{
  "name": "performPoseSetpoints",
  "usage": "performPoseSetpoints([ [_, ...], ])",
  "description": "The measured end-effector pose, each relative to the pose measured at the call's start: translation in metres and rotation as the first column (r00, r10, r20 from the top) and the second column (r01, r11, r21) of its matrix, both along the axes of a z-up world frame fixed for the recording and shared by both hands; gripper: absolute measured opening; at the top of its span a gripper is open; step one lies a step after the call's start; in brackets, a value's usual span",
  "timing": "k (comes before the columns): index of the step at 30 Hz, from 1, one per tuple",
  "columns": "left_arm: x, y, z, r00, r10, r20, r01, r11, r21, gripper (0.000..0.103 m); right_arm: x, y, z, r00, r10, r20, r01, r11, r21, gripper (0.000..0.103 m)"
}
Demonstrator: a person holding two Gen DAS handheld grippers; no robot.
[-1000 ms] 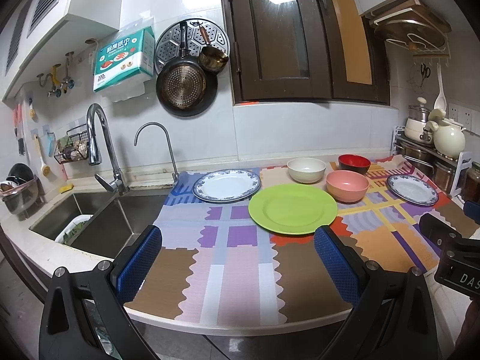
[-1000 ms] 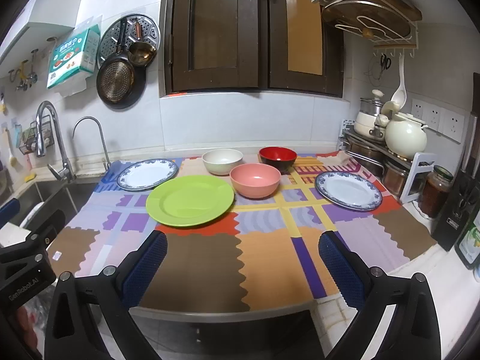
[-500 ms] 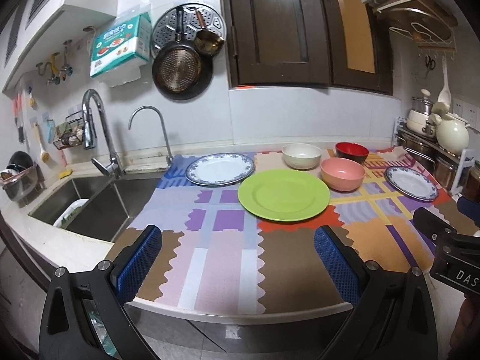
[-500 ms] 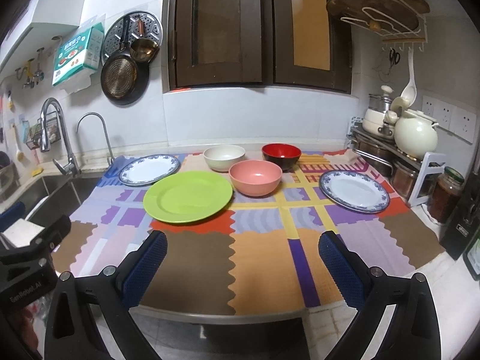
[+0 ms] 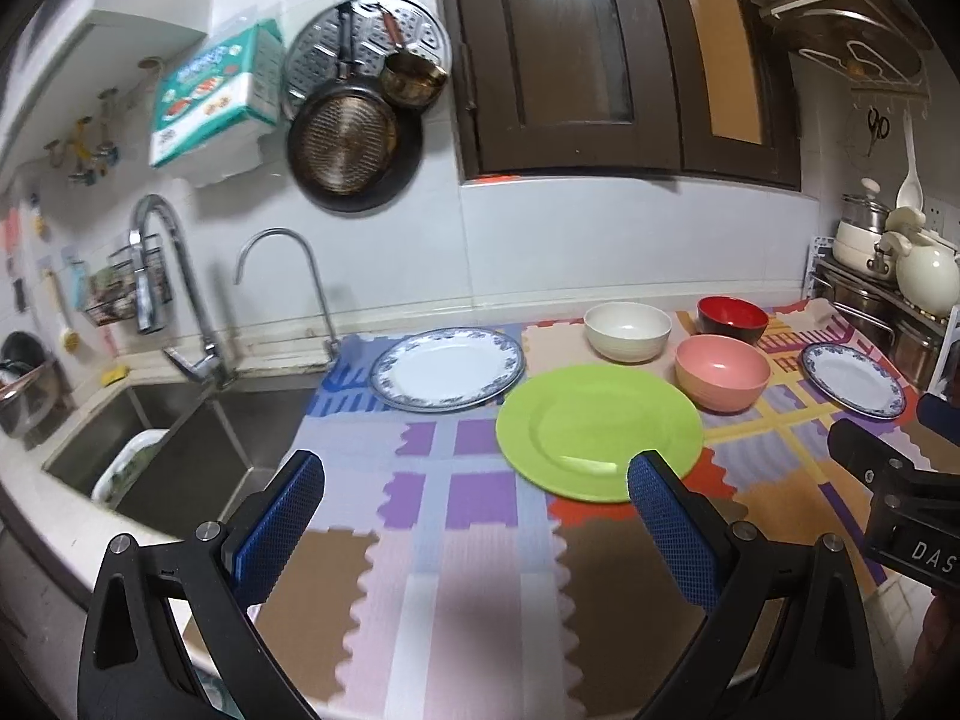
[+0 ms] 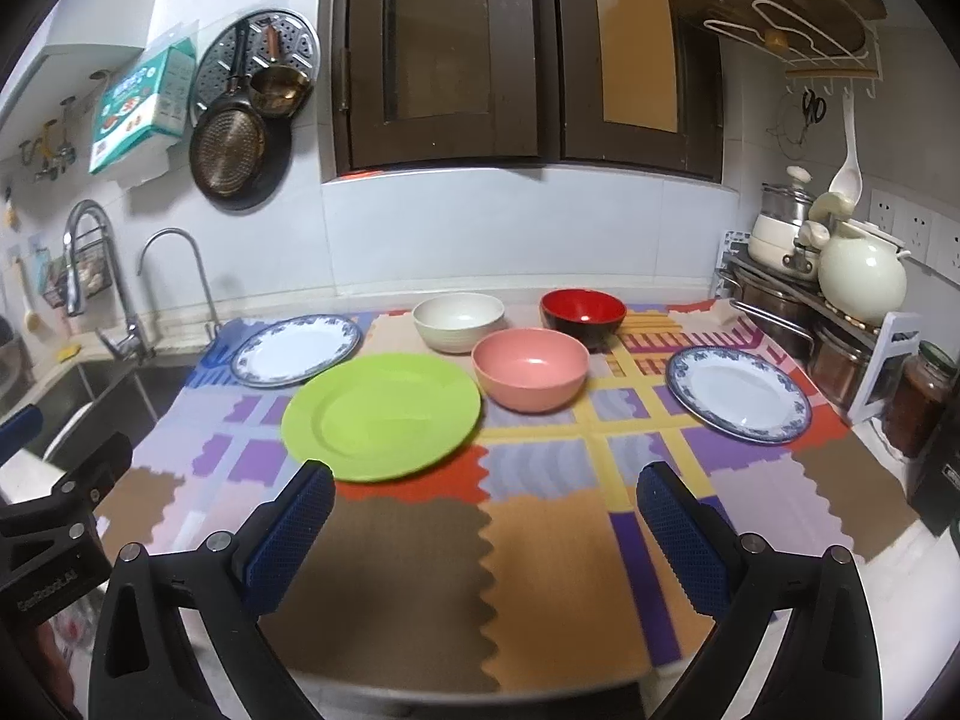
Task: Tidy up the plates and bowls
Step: 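Move both grippers forward to the rim of the lime-green plate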
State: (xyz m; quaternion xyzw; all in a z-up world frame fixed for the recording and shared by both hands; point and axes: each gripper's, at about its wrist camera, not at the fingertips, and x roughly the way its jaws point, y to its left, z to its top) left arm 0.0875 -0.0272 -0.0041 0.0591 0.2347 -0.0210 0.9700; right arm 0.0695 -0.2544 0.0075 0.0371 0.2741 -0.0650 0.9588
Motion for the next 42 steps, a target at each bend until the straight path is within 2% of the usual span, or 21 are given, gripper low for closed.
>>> performPoseSetpoints([
  [7,0.058,0.017,-0.008,0.994,-0.068,-0.082,0.073,0.996,0.055,0.103,0.042,0.018,-0.004,0.995,-0.091,-0.039,0.093,0.995,0.026,0.102],
  [11,0.087,0.025,-0.015,0.983,-0.1,-0.152,0.109,0.992,0.055,0.103,0.067,0.028,-0.01,0.988,-0.128,-0.09,0.13,0.991,0.017,0.102],
  [22,0.146,0.014,-0.03,0.959,-0.077,-0.273,0.097,0.993,0.062,0.103,0.131,0.022,-0.023,0.969,-0.128,-0.211,0.139,0.989,0.04,0.101],
  [29,0.178,0.003,-0.03,0.957,-0.069,-0.281,0.082,0.996,0.036,0.102,0.177,0.003,-0.049,0.925,-0.068,-0.374,0.117,0.987,0.108,0.092],
  [32,0.195,-0.001,-0.038,0.95,-0.064,-0.305,0.081,0.996,0.042,0.101,0.192,-0.003,-0.059,0.91,-0.065,-0.41,0.124,0.985,0.119,0.091],
  [42,0.241,-0.011,-0.077,0.897,-0.096,-0.431,0.117,0.993,0.022,0.089,0.235,-0.005,-0.091,0.868,-0.041,-0.495,0.114,0.986,0.119,0.079],
])
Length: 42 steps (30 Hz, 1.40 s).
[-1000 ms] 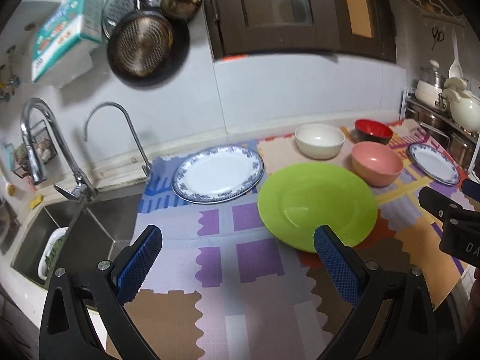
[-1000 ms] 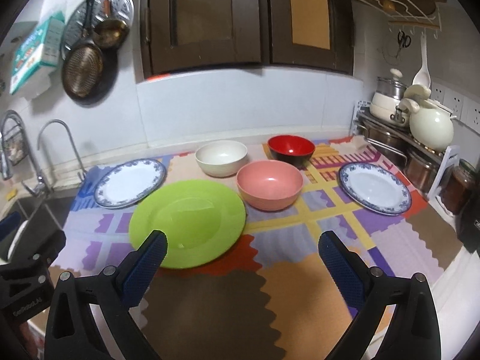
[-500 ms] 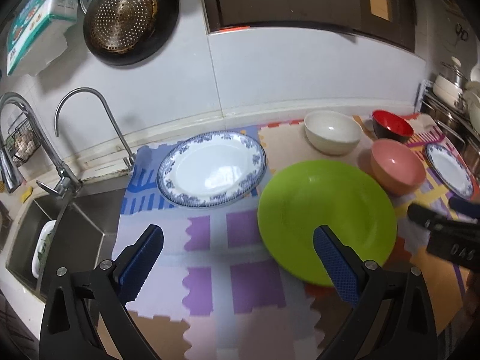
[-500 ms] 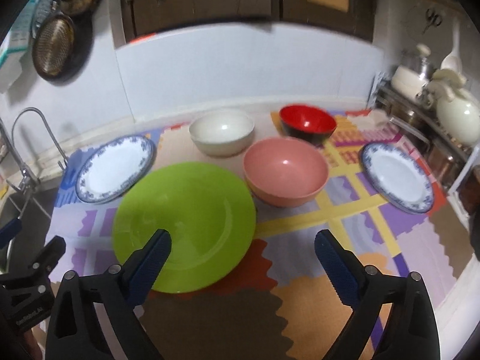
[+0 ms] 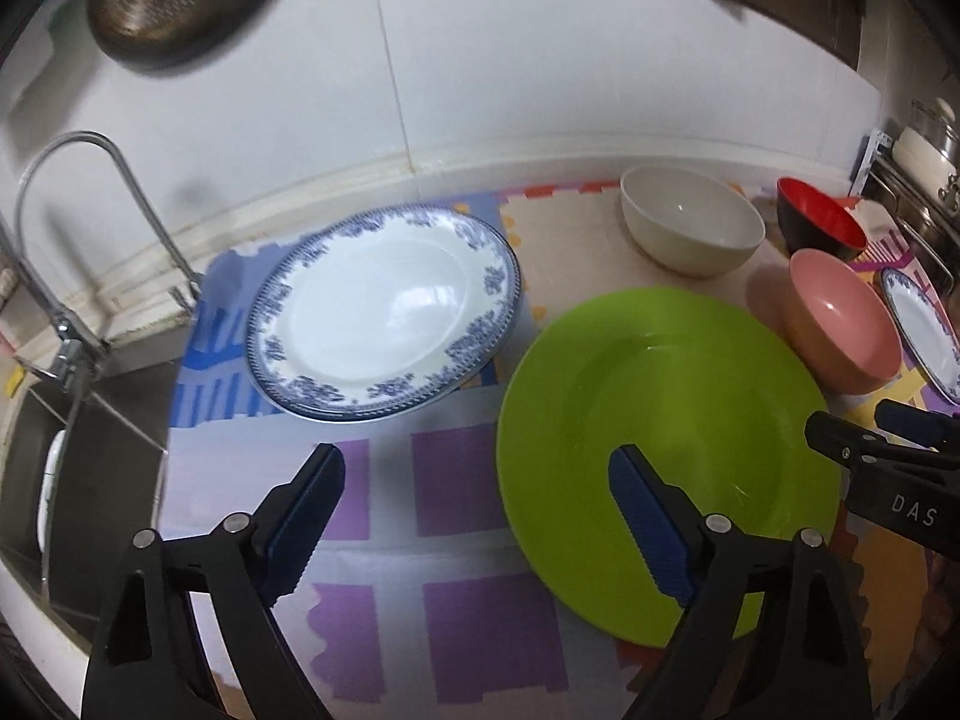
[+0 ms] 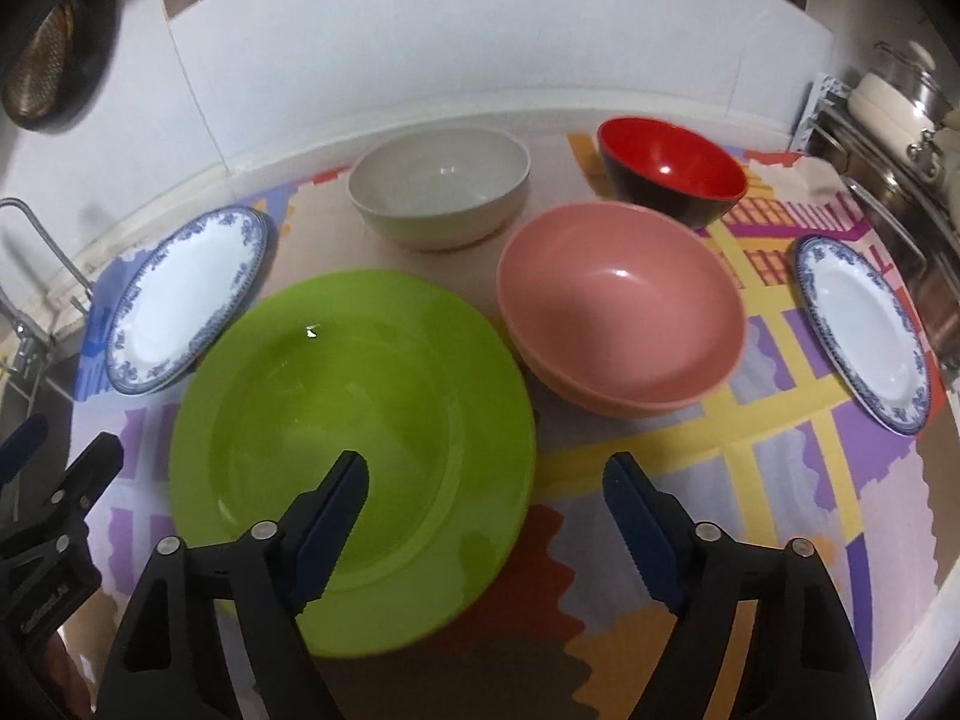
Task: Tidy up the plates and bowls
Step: 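Move both grippers forward to the rim of the lime-green plate, then close both grippers on the lime-green plate rim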
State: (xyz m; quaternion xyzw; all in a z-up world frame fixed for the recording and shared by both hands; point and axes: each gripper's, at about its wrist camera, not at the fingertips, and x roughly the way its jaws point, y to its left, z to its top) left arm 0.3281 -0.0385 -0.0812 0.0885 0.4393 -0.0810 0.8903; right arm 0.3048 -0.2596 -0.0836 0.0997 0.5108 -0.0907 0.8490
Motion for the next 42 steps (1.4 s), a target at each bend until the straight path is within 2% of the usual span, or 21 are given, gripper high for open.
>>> performPoseSetpoints([
  [8,0.023,-0.008,-0.024,0.996,-0.028,-0.09,0.024,0.999,-0.035,0.079,0.011,-0.005,-0.013,0.999,-0.041,-0.013,0.041,0.999,-0.01,0.073],
  [15,0.032,-0.012,-0.036,0.99,-0.046,-0.133,0.04,0.998,-0.044,0.073,0.018,-0.01,-0.026,0.998,-0.051,-0.042,0.052,0.999,0.011,0.065],
  [25,0.041,-0.015,-0.049,0.979,-0.045,-0.2,0.035,0.998,-0.056,0.056,0.022,-0.011,-0.036,0.997,-0.054,-0.052,0.054,0.999,0.004,0.057],
  [37,0.047,-0.018,-0.053,0.97,-0.056,-0.234,0.04,0.996,-0.075,0.04,0.027,-0.014,-0.043,0.997,-0.043,-0.068,0.044,0.999,0.017,0.045],
  [42,0.047,-0.02,-0.053,0.971,-0.057,-0.231,0.043,0.997,-0.065,0.039,0.026,-0.01,-0.043,0.997,-0.031,-0.065,0.032,0.999,0.018,0.04],
])
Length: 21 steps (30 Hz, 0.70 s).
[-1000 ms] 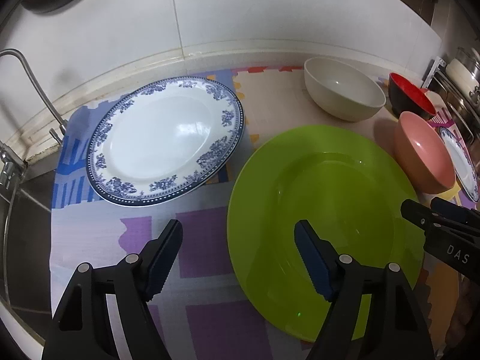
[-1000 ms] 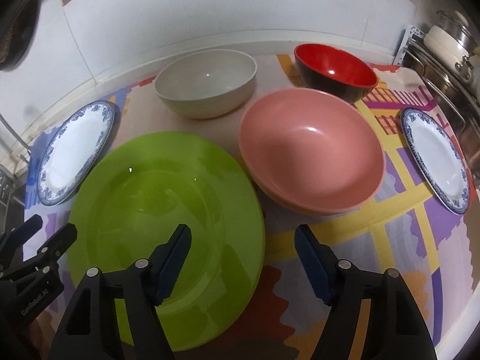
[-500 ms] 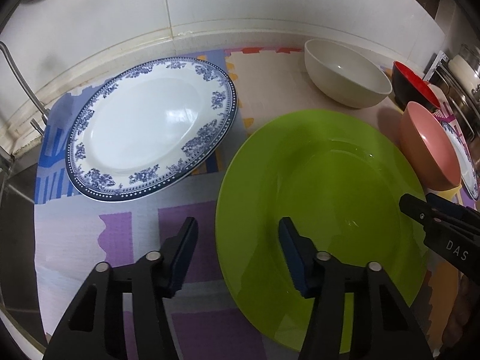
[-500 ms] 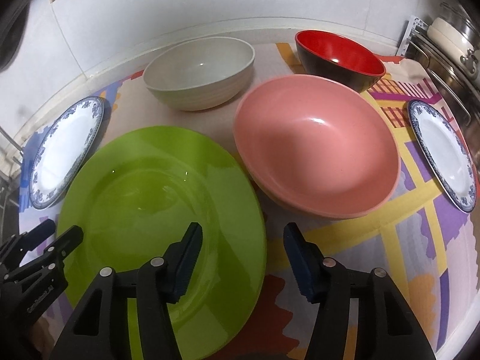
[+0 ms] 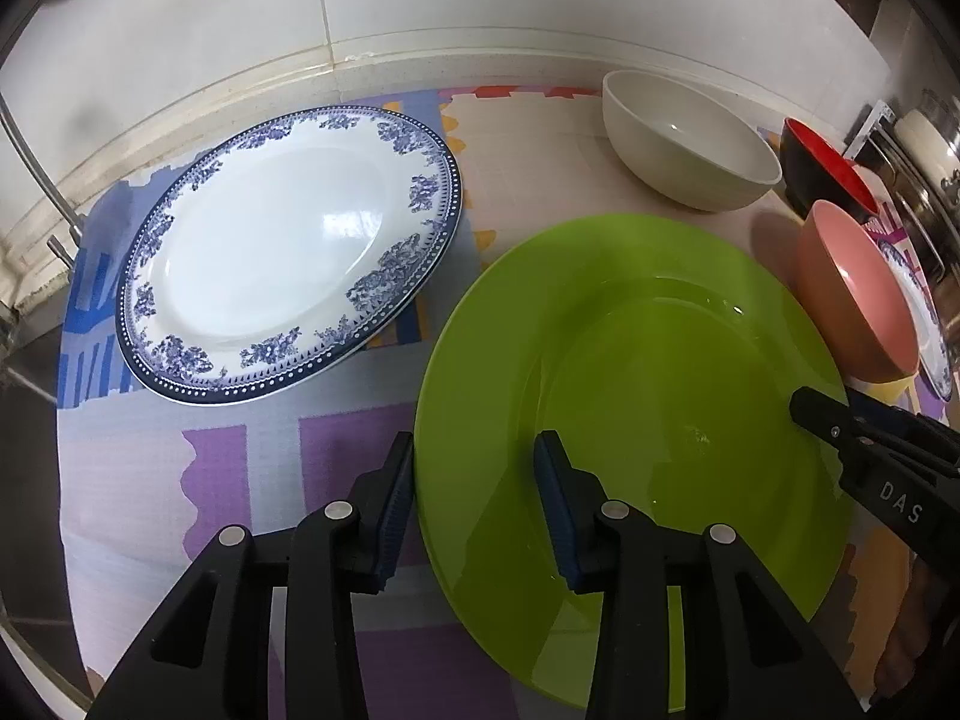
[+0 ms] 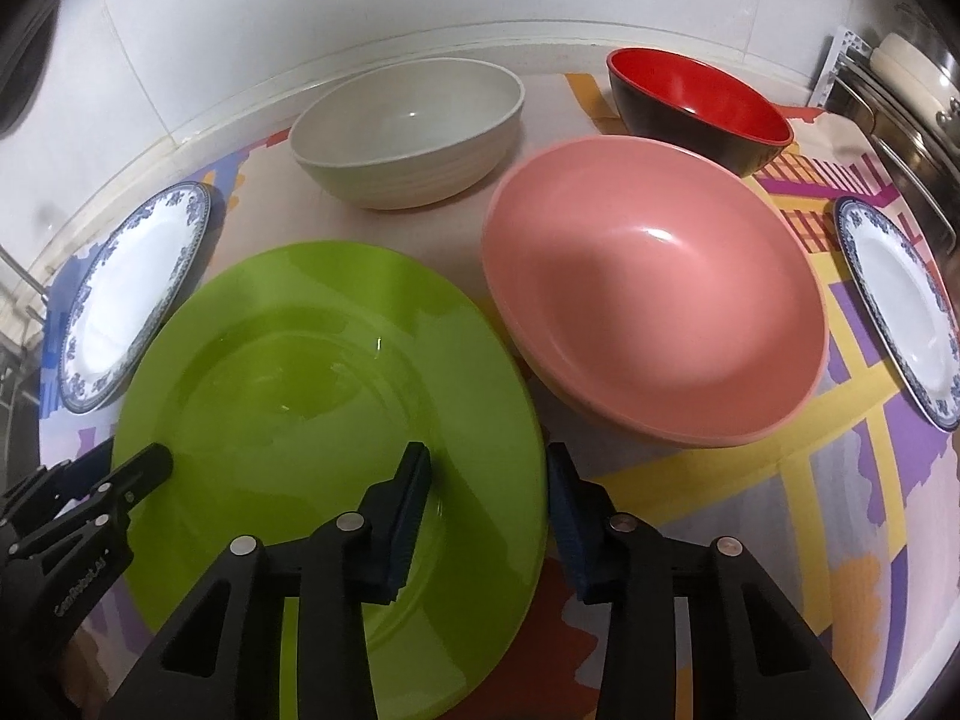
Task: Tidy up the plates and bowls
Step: 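Close both grippers on the lime-green plate rim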
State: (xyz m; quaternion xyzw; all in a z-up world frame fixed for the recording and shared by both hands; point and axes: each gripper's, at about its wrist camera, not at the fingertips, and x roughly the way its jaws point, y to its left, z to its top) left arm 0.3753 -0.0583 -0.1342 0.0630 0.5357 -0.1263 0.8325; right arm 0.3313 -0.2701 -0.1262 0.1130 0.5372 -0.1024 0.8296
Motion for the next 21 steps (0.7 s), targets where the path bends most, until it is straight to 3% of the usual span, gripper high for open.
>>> performPoseSetpoints([
  [21,-0.038,0.018,0.027,0.997,0.044,0.066,-0.045,0.999,0.007,0.039,-0.017,0.018,0.023,0.997,0.062,0.044,-0.061,0.998,-0.018,0.039],
])
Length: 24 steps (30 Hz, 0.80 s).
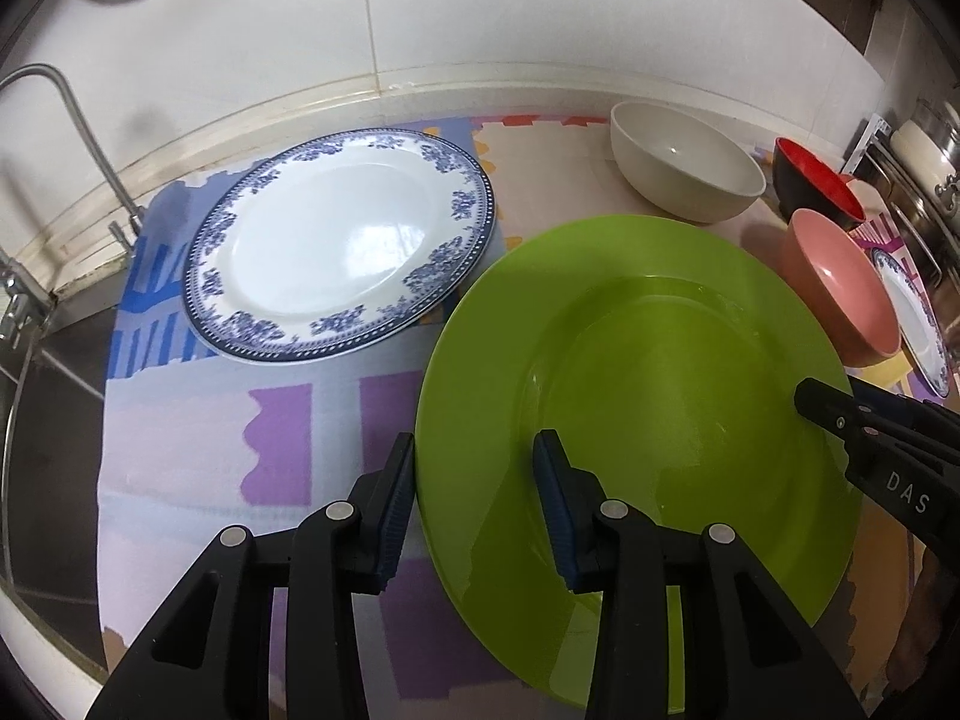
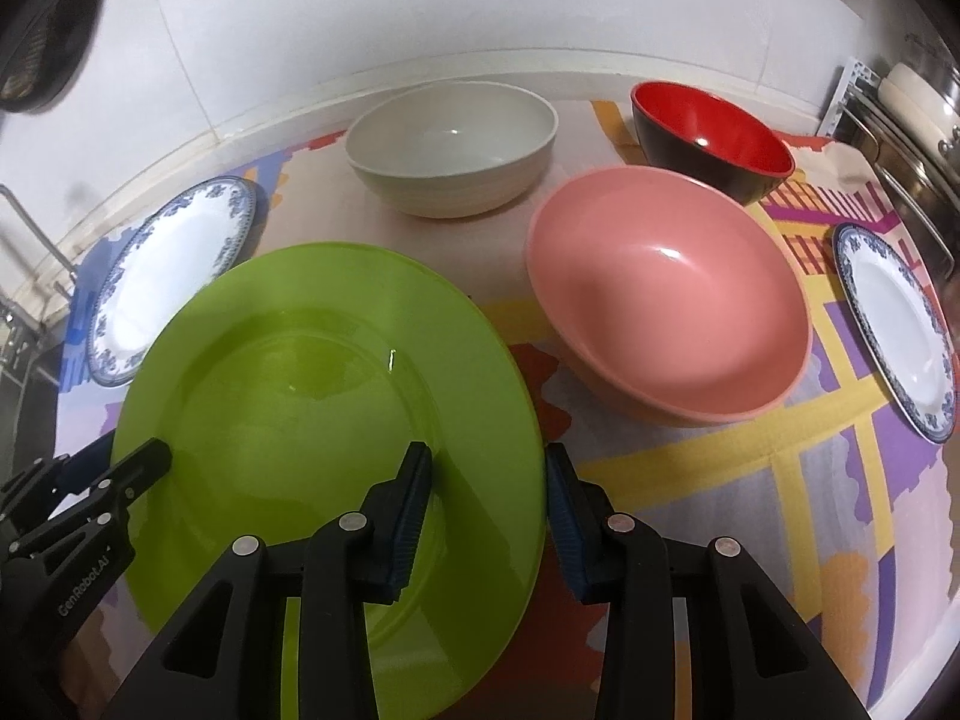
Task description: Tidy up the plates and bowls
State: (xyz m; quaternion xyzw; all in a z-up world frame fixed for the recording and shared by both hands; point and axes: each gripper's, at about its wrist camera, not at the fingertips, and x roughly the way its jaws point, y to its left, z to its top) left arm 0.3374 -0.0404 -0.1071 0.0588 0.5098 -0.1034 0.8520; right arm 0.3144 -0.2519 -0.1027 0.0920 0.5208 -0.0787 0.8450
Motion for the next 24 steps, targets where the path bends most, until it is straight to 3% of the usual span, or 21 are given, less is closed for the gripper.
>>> performPoseSetpoints([
  [24,-0.088,0.058,0.016,0.992,0.123,0.008,-0.124,0.992,0.025,0.039,-0.062,0.052,0.018,0.993,0.118,0.019,-0.119,0.993,0.021,0.039],
])
